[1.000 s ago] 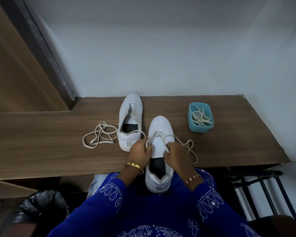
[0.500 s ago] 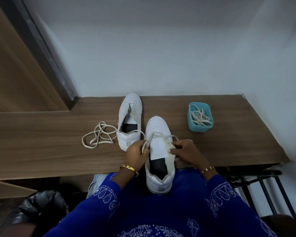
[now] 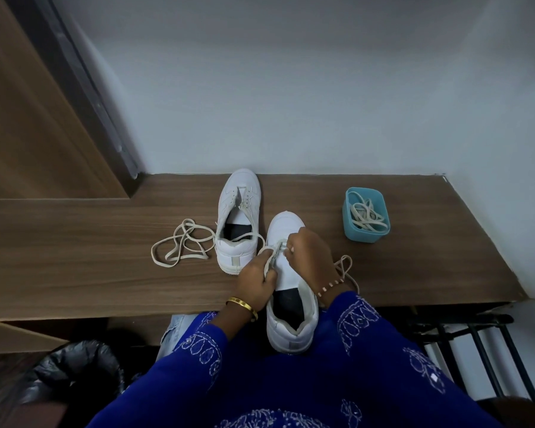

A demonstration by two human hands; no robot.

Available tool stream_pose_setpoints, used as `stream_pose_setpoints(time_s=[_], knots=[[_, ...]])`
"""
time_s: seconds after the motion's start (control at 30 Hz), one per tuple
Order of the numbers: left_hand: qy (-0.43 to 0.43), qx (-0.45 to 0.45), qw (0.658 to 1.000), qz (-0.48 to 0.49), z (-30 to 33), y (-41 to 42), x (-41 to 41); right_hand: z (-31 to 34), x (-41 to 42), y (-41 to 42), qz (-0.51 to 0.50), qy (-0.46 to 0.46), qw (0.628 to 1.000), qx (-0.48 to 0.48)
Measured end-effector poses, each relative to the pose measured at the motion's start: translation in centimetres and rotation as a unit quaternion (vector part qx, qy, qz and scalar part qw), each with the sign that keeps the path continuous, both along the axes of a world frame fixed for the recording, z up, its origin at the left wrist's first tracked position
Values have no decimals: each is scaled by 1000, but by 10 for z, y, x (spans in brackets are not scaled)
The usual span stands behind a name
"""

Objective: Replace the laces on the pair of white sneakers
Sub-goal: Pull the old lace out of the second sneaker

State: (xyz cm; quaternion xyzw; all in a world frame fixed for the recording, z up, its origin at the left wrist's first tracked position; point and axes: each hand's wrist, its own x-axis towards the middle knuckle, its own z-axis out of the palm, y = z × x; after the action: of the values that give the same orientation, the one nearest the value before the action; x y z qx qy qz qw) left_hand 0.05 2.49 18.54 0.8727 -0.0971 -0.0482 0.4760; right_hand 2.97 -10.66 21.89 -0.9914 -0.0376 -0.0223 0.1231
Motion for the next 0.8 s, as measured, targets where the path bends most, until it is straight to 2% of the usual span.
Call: stream_pose_setpoints(time_s=[0.1, 0.3, 0.37, 0.43, 0.5, 0.6, 0.63, 0.67, 0.7, 0.73, 0.8], knots=[[-2, -10, 1000, -2, -1, 1, 0, 4, -2, 7, 15, 4, 998, -59], [15, -6, 1000, 2, -1, 1, 0, 12, 2, 17, 22, 37, 995, -93], [21, 11, 1000, -5, -3, 2, 1, 12, 8, 15, 3, 51, 996, -71], [22, 31, 999, -9, -3, 1, 1, 12, 20, 11, -12, 113, 994, -6], [15, 43, 999, -10, -4, 0, 1, 14, 32, 0, -52, 223, 966, 121], [22, 60, 998, -12, -4, -2, 2, 17, 34, -12, -154, 320, 846, 398], [25, 65, 997, -13, -4, -3, 1, 16, 32, -15, -180, 328, 813, 445], [25, 70, 997, -14, -3, -4, 1, 16, 30, -17, -190, 331, 798, 466], [25, 73, 997, -13, -3, -4, 1, 15, 28, -17, -185, 318, 804, 467], [25, 76, 997, -13, -2, -4, 2, 14, 27, -17, -165, 290, 825, 457], [20, 76, 997, -14, -2, -4, 2, 14, 25, -16, -103, 206, 893, 388]])
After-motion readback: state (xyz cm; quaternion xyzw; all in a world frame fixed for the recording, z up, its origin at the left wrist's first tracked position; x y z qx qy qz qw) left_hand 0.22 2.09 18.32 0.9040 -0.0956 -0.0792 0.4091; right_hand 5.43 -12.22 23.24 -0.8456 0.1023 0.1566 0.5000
